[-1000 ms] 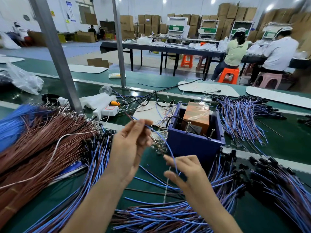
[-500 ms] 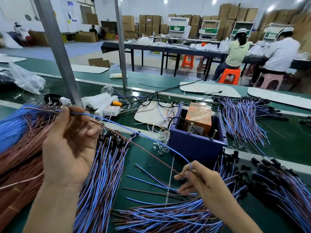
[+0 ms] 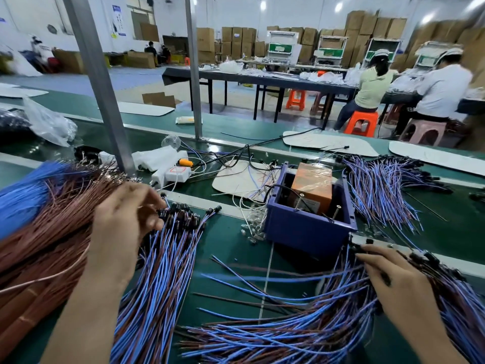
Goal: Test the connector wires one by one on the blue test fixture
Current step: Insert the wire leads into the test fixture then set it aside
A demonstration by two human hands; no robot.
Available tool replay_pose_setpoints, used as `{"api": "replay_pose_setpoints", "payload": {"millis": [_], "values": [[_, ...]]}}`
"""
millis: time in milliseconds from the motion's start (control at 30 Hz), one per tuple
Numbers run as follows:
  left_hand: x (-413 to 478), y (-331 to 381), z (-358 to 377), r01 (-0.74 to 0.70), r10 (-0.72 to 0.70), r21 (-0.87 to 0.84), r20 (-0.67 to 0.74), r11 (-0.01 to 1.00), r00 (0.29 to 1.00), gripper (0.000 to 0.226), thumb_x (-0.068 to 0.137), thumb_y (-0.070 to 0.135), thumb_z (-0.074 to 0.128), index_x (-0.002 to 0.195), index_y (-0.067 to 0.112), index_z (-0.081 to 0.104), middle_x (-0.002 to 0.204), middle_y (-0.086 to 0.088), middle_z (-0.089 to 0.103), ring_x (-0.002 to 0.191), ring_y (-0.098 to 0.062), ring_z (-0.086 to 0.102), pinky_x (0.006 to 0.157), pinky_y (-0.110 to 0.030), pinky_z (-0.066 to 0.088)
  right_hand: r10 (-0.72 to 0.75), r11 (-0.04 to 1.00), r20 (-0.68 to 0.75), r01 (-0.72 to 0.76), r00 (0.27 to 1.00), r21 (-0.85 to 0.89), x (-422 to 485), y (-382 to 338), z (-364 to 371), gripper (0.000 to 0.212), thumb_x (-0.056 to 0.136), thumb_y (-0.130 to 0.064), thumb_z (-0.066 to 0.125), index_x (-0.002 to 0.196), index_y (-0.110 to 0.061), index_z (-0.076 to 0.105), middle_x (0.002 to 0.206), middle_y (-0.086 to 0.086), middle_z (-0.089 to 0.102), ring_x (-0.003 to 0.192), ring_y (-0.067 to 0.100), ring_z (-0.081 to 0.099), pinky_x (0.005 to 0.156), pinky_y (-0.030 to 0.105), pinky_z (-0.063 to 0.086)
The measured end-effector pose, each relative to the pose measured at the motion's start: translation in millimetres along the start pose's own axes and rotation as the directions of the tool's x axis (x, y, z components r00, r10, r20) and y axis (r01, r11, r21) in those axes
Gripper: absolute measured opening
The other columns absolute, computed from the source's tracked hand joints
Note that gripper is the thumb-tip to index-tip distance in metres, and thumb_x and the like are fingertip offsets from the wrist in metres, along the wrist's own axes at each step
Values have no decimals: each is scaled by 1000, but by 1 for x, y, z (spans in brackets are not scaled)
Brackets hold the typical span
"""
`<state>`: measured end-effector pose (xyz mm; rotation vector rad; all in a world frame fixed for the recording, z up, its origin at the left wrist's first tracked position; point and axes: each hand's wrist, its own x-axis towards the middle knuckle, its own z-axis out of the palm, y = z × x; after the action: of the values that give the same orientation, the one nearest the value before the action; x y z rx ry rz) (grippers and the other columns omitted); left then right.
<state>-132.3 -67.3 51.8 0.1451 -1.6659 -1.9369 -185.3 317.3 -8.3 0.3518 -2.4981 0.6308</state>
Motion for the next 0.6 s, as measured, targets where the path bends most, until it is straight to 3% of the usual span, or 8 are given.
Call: {"api": "replay_pose_setpoints", "payload": {"millis": [67,100,167,200,267,333,433,600], "values": [[8,-13,22,-52,28,387,66,921,997,27,95,20,52,72,24,64,71,4,68,47,-3,56,53,-15,48,33,999,26,-33,999,-20,-2,1,6,27,75,14,70,93,-5,75,104,5,71,75,14,60,77,29,50],[15,-22,36,-90,9,579,142,810,990,21,95,18,54,77,24,65,74,4,69,51,-4,61,56,-13,48,38,999,25,-37,999,-21,-3,1,8,28,75,15,70,93,-6,75,104,4,71,73,12,58,76,29,50],[31,-48,63,-216,-128,865,303,453,944,14,94,15,55,101,18,67,98,-2,70,86,-12,67,78,-20,48,43,999,27,-42,999,-32,-3,1,12,28,75,16,69,93,-6,75,103,4,71,71,11,57,75,29,49],[39,-64,75,-313,-207,912,371,265,905,21,94,13,52,112,14,63,111,-7,66,104,-19,61,89,-27,45,39,999,29,-38,999,-36,-1,1,13,29,75,16,69,93,-6,75,102,4,71,72,12,58,76,29,49],[52,-88,90,-451,-294,890,415,-62,861,27,93,6,48,119,9,56,121,-12,58,115,-29,52,92,-35,42,42,998,38,-40,998,-47,2,1,15,29,75,15,69,93,-7,75,100,5,70,74,19,63,76,32,51],[66,-105,96,-473,-349,848,380,-238,857,32,90,-1,47,119,8,55,121,-14,55,116,-31,51,91,-36,43,71,995,55,-67,996,-67,5,1,17,28,75,13,70,92,-9,75,96,4,69,69,21,62,66,31,53],[84,-122,93,-423,-351,881,335,-213,874,35,90,-7,45,121,4,56,123,-15,50,115,-35,54,90,-40,46,145,987,64,-140,987,-77,3,5,18,27,77,9,69,90,-13,75,90,-2,62,49,9,50,41,24,44],[101,-135,86,-347,-310,934,306,-87,900,28,88,-6,47,111,6,54,115,-16,50,105,-37,57,84,-40,47,153,988,37,-152,988,-19,-3,4,21,27,76,12,69,88,-11,76,86,-3,60,41,2,43,40,19,36]]}}
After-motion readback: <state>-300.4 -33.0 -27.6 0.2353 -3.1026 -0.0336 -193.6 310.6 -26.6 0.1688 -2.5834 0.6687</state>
